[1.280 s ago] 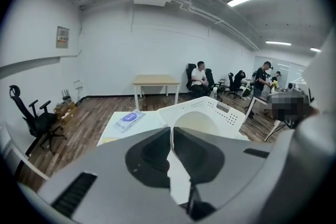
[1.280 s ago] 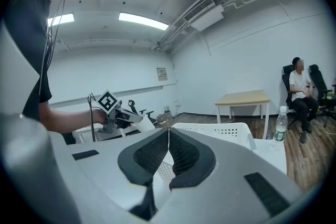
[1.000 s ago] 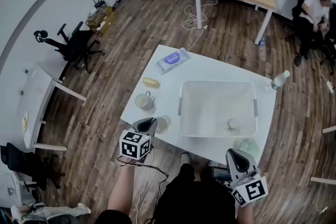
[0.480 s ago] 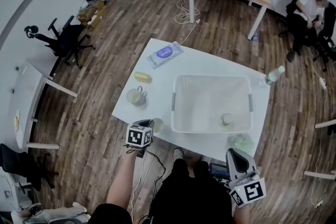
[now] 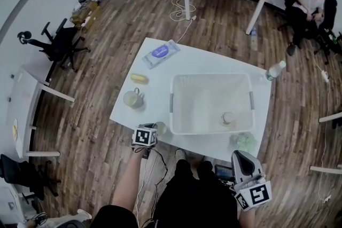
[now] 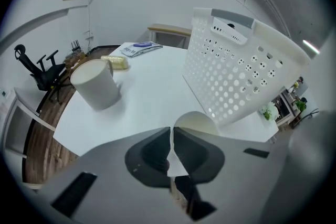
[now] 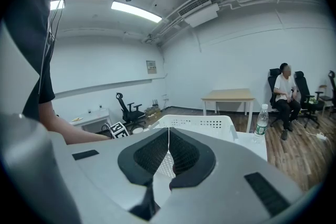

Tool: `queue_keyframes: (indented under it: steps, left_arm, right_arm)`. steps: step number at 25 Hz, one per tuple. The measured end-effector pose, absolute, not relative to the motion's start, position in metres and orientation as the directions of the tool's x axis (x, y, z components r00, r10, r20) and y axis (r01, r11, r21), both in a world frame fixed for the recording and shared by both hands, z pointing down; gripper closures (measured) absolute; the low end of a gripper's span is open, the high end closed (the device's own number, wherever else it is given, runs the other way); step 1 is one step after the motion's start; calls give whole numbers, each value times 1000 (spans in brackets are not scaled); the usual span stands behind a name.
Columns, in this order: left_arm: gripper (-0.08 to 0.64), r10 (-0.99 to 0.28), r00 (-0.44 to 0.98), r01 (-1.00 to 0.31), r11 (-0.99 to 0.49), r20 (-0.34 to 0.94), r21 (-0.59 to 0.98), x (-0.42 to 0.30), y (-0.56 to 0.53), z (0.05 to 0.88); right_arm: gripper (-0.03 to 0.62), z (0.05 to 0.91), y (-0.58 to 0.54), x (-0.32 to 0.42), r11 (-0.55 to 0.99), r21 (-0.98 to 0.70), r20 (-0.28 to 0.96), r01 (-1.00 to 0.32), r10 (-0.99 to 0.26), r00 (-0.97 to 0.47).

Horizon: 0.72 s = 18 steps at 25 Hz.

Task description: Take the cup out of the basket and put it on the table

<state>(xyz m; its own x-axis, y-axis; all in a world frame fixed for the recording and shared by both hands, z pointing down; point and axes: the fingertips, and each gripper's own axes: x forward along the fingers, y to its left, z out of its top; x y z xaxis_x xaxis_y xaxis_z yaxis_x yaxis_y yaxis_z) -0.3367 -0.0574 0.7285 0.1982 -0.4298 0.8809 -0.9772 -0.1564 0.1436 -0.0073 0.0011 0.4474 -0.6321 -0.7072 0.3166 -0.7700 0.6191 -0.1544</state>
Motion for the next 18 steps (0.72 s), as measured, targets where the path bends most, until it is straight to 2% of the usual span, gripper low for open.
queue_keyframes:
  steps: [4,6,18]
  left_arm:
    - [517,-436,210,-975,-164,875,152,-334,-61,727]
    - [426,-422,236,-968,-180,875,174,-329,-60,727]
    - [424,-468,176,-981,-156,866,115,-343,-62,710]
  right_arm:
    - [568,447,0,-4,611,-159,319,-776,-711,-626]
    - [568,448,1,-2,609,-161,321,-777,-712,-625]
    - [568,446,-2,-4,618,-165,311,-768,-707,-635]
